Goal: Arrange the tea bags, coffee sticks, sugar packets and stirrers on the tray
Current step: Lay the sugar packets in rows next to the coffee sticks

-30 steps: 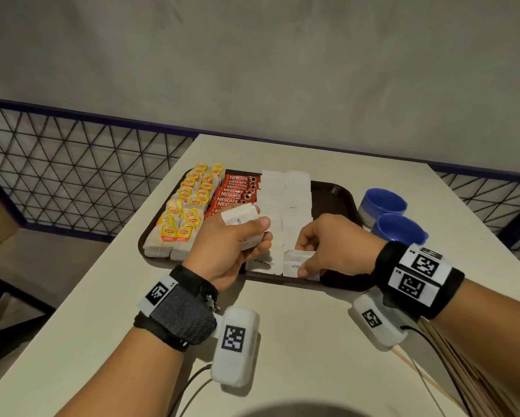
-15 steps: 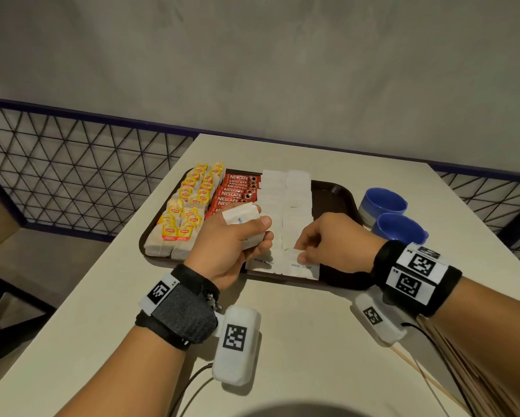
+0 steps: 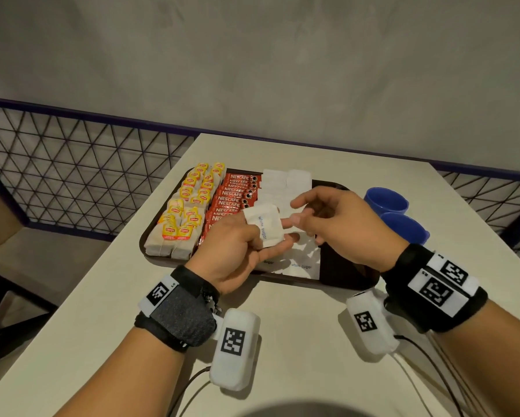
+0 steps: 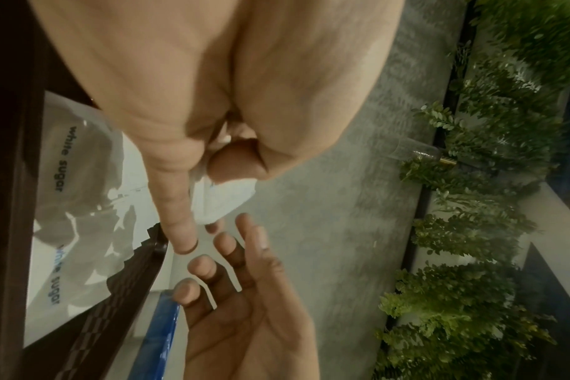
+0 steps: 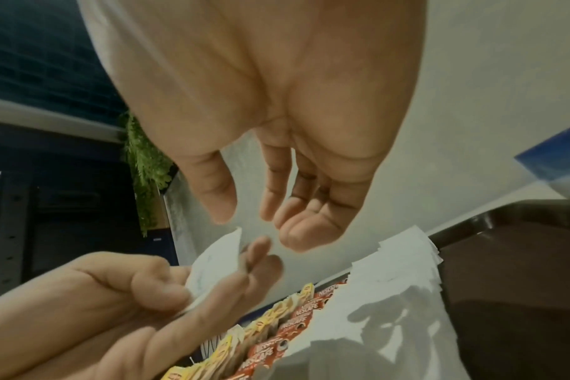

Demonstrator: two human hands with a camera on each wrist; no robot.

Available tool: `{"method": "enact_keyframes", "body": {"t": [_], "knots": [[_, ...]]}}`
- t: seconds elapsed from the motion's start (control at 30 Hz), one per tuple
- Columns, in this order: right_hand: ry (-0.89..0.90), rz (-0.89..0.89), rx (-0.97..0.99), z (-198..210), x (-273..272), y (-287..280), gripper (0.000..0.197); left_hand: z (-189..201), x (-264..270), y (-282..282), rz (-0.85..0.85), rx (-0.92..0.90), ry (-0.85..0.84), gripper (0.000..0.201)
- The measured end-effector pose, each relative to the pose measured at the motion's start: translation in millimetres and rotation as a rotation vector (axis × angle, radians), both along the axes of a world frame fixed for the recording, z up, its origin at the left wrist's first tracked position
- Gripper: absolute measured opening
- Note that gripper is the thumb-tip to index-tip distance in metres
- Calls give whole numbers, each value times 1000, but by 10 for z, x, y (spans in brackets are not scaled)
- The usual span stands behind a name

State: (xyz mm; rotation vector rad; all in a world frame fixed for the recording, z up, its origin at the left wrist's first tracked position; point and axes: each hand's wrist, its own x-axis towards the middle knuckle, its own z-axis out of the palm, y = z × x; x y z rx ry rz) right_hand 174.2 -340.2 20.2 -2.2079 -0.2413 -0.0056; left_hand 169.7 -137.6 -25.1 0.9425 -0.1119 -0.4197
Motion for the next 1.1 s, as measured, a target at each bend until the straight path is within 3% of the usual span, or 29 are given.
{"method": "enact_keyframes", "body": {"t": [0.13, 0.27, 0.4, 0.57, 0.67, 0.8, 0.93, 1.1], "knots": [[2, -35, 93, -56, -92, 85, 23, -26, -37, -27, -116, 53, -62, 51], [-21, -43, 133, -106, -158, 57, 14, -17, -69, -35, -136, 113, -97, 37], [87, -39, 293, -102, -214, 19, 15, 3, -67, -32, -43, 213, -89, 20], [288, -60, 552, -80, -233, 8, 16, -22, -8, -19, 131, 268, -68, 15], [290, -18, 446, -76, -260, 12, 19, -38, 6, -17, 141, 295, -96, 17], [109, -10, 225, -71, -273, 13, 21, -53, -30, -34, 73, 351, -140, 11], [-11, -89, 302, -49, -277, -8, 20, -38, -34, -31, 92, 277, -101, 16], [34, -14, 306, -28, -331, -25, 12, 28, -69, -42, 103, 184, -77, 17]]}}
